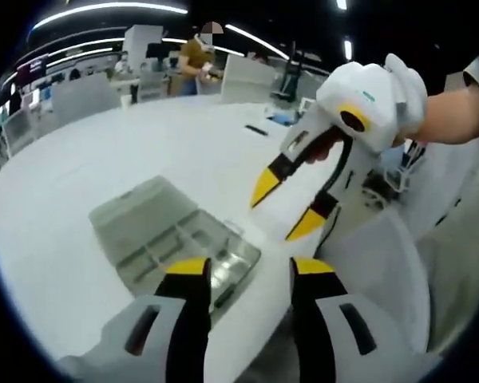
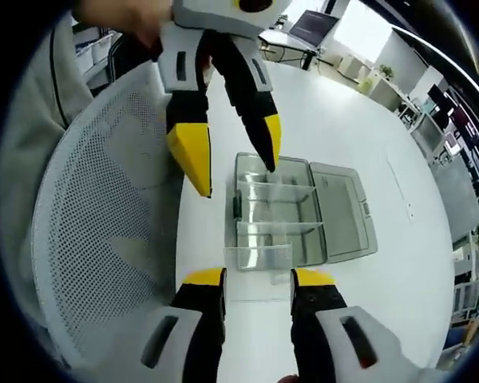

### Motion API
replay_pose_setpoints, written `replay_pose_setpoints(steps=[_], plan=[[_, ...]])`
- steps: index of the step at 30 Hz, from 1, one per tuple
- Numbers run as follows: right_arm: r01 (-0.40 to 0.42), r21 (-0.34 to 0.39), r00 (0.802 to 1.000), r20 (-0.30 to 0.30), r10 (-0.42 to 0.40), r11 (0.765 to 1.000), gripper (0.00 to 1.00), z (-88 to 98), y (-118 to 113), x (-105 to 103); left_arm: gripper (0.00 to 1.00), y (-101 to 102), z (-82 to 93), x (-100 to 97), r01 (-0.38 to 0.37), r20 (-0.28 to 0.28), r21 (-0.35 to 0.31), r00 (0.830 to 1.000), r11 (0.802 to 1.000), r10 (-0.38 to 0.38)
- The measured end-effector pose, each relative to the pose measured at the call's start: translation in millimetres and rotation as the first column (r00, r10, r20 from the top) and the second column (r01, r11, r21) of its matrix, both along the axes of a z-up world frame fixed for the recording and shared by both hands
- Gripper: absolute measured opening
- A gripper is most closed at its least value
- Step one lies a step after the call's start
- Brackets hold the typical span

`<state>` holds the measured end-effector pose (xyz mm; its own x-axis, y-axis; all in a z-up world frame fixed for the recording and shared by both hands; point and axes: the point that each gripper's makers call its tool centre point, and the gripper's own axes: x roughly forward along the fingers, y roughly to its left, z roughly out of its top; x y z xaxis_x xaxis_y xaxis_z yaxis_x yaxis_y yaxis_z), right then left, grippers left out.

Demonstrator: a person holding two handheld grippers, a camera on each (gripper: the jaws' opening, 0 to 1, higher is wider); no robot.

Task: Insert the divider into the dual guide fixture by aligning both edges with the guide slots and pushing it downward to the bottom, including one-sided entry, uneven engagement, binding, and posture correction.

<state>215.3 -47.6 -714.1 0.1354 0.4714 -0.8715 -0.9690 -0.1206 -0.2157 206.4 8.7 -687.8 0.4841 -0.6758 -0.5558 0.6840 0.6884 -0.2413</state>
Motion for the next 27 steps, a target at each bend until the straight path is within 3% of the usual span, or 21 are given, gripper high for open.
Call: replay_pose_setpoints(steps=[9,12,27], plan=[[-0.003,0.053,1.000,0.024,0.001,0.999,0.27,9.9,14,-5,0.31,-1,4.4,-0.8,-0.024,-0.031,-0.054,0.999,0.998,0.023],[-0.002,0.071,1.000,0.029,0.000,0.997,0.27,11.8,17,-6,0.29,-1,8.1,1.3,-0.064,-0.065,-0.113,0.996,0.992,0.057],[-0.018,0.138,0.997,0.077,0.008,0.990,0.27,26.5,31,-9,0.21,-4,15.1,1.5,-0.124,-0.136,-0.205,0.986,0.971,0.098]])
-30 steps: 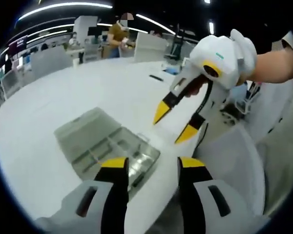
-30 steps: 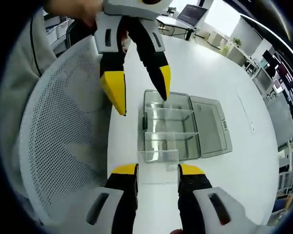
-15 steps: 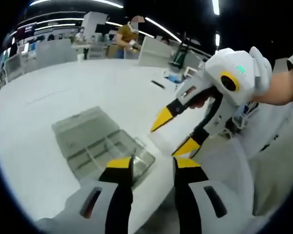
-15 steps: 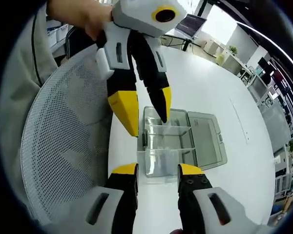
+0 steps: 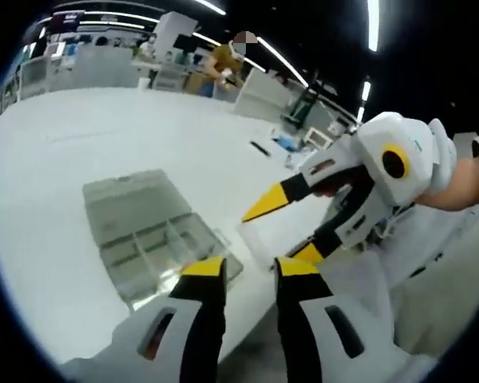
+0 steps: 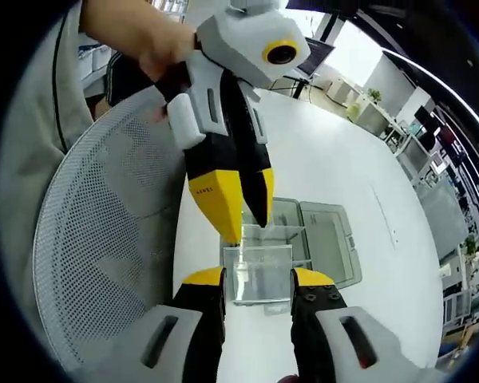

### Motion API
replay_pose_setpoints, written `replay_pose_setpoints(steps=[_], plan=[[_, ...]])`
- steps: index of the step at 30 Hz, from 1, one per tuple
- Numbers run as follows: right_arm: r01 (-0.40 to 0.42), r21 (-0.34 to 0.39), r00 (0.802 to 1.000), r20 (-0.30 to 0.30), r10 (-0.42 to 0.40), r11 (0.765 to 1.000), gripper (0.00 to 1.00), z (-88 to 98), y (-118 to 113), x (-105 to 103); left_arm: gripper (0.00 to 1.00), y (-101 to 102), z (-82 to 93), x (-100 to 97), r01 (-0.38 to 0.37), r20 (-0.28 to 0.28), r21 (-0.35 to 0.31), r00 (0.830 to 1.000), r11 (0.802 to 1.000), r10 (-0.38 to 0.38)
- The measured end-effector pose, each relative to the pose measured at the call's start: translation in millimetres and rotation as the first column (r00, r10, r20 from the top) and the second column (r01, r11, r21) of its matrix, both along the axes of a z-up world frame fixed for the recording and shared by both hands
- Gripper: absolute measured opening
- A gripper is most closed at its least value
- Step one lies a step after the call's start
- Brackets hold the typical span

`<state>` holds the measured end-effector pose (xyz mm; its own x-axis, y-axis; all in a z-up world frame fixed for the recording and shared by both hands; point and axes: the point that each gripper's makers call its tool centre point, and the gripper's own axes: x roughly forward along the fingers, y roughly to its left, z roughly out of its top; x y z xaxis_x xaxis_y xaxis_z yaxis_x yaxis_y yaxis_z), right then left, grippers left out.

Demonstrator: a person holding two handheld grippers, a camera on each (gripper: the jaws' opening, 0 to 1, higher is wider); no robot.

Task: Insert the divider into the dual guide fixture by aligning both edges with the guide slots and pushing it downward to the bottom, including one-sided entry, uneven engagement, binding, and posture correction.

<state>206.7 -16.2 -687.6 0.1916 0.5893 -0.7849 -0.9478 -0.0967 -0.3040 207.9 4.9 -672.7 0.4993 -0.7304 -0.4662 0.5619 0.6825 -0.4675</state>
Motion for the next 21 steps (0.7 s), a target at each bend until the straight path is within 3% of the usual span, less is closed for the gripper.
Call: replay_pose_setpoints(steps=[21], plan=[[-0.014,0.041,0.999,0.037,0.013,0.999,0.27,7.7,9.7,-0.3,0.07,-1.3,-1.3,7.0,-0.039,-0.078,-0.058,0.996,0.998,0.034]])
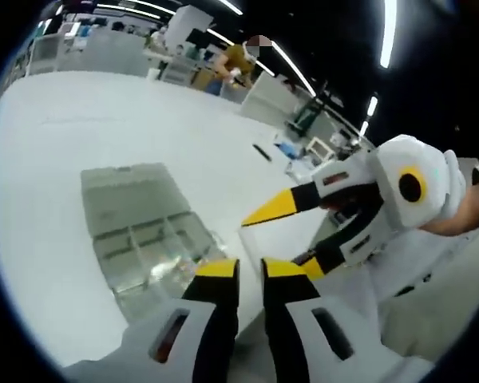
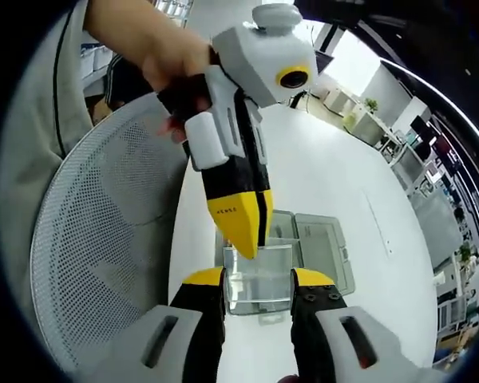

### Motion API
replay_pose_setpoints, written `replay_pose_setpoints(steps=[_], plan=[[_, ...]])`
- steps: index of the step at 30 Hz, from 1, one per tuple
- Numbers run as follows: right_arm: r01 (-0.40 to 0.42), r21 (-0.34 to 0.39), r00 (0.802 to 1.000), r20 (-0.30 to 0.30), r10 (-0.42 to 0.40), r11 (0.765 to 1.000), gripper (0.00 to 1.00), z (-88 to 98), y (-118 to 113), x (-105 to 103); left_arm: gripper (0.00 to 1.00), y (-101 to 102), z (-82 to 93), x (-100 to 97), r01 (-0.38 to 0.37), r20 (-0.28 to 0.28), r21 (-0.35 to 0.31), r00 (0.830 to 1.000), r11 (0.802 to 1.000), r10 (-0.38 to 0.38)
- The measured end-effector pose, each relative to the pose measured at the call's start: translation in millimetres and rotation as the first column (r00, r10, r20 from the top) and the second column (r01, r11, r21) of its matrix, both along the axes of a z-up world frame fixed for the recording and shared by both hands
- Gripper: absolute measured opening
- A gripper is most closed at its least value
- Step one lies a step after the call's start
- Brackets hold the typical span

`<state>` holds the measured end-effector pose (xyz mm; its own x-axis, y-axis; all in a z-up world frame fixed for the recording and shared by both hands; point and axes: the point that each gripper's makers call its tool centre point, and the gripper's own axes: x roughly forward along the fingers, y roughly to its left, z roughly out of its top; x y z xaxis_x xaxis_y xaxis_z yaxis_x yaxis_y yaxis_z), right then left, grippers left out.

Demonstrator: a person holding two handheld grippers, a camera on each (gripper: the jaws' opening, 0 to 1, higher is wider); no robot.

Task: Insert the divider into the dual guide fixture by aligning both edges with the guide slots and pushing it downward to the bottom, including one-sided entry, uneven engagement, binding, and posture correction.

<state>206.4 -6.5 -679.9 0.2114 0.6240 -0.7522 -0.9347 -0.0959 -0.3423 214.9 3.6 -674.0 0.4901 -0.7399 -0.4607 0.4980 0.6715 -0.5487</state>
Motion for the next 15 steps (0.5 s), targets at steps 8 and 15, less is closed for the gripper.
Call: replay_pose_setpoints(steps=[8,15], plan=[[0.002,0.009,1.000,0.011,-0.002,1.000,0.27,1.9,2.0,1.9,0.04,-1.2,-0.4,0.1,0.007,-0.020,-0.010,1.000,1.000,-0.007],[-0.003,0.005,1.000,0.021,0.002,1.000,0.27,1.3,2.6,1.2,0.02,-3.0,-0.4,-1.6,0.013,-0.041,-0.022,0.999,1.000,-0.014]])
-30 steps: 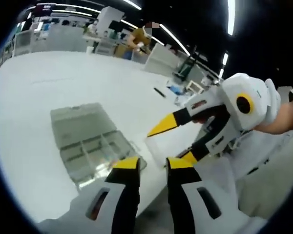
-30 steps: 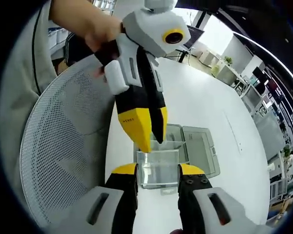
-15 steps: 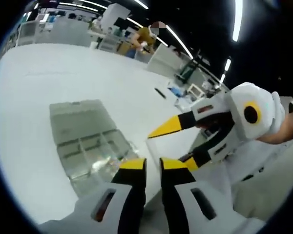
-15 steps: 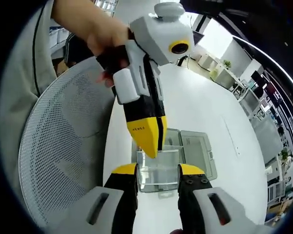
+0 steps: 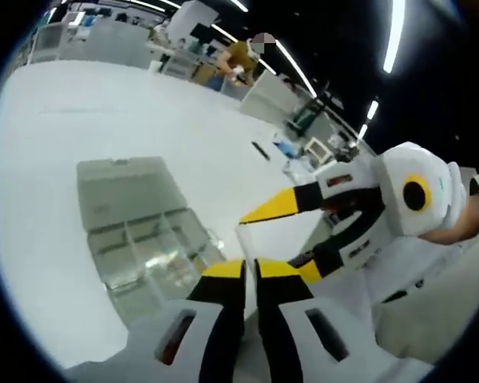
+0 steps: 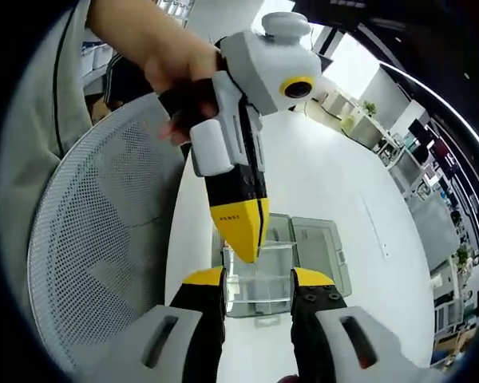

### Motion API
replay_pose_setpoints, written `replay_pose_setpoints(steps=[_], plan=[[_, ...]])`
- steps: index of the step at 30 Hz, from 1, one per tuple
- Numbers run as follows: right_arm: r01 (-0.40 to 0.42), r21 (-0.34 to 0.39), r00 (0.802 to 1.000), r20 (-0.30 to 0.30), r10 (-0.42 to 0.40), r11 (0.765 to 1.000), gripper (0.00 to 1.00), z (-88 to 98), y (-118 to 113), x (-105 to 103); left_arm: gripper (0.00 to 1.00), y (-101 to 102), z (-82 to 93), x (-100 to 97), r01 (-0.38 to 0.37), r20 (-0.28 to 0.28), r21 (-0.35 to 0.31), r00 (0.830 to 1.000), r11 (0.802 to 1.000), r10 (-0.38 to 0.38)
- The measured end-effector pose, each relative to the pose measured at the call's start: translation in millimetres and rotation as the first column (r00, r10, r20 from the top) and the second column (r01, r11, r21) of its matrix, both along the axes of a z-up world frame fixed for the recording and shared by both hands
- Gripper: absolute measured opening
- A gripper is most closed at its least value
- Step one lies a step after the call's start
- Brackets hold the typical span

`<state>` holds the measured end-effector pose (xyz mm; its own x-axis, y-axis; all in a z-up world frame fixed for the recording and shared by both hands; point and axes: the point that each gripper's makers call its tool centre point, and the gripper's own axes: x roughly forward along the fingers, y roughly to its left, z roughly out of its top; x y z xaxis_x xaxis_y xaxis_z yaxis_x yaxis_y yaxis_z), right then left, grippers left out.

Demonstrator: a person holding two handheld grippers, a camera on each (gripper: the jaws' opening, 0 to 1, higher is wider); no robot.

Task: Insert the divider into the dual guide fixture by aligning both edges with the guide slots and pushing it downward to the bottom, including one-sided entry, uneven engagement, binding, and posture correction.

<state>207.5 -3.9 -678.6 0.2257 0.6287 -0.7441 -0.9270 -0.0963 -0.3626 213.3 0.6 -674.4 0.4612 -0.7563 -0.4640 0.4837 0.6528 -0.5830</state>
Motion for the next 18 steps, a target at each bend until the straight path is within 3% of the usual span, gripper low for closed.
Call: replay_pose_setpoints(steps=[18], plan=[[-0.006,0.002,1.000,0.014,0.006,1.000,0.27,0.9,1.5,1.5,0.01,-1.5,-3.6,-2.8,0.005,-0.038,-0.006,0.999,1.000,-0.005]])
